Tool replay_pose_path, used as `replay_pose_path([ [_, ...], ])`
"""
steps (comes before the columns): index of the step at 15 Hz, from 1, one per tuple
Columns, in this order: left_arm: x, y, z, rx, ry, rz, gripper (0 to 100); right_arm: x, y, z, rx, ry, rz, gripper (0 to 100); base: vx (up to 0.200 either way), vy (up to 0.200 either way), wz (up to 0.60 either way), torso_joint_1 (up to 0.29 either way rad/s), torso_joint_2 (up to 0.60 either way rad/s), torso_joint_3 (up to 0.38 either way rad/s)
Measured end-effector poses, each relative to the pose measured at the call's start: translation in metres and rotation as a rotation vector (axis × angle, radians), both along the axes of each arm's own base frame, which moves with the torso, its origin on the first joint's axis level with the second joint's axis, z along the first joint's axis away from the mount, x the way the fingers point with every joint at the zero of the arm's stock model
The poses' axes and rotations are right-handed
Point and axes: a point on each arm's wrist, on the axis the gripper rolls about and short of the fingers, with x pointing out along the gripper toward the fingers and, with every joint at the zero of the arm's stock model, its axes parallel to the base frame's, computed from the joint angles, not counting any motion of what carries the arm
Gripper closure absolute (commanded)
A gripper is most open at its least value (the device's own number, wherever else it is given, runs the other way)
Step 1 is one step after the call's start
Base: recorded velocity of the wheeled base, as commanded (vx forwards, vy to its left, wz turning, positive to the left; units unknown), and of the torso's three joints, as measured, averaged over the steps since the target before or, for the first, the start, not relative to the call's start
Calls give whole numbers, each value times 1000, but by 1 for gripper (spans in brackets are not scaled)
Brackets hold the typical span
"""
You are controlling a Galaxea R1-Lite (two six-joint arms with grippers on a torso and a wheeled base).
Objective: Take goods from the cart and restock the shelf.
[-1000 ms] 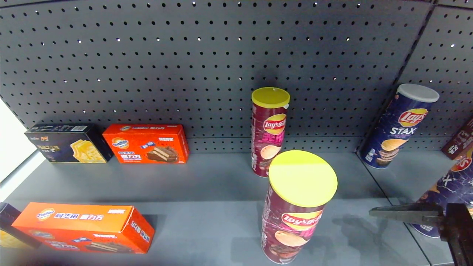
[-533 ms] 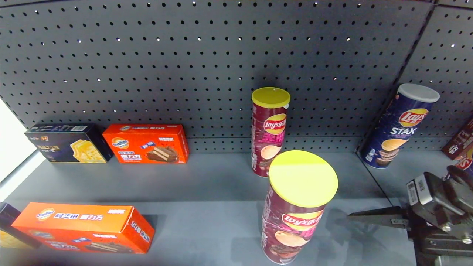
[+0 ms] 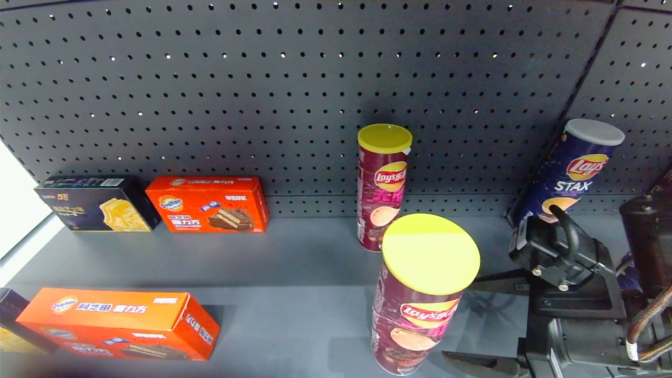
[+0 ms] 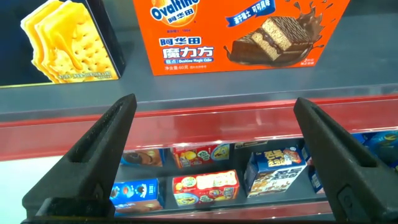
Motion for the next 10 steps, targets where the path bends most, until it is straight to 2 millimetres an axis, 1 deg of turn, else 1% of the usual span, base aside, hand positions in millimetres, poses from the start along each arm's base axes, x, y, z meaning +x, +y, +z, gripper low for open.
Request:
replay_pose_path([
  [4, 0, 0, 0, 0, 0, 0, 0, 4, 3, -4, -13, 15, -1, 0, 0, 0, 0, 0, 0, 0],
  [10, 0, 0, 0, 0, 0, 0, 0, 9, -2, -5, -15, 18, -35, 0, 0, 0, 0, 0, 0, 0],
])
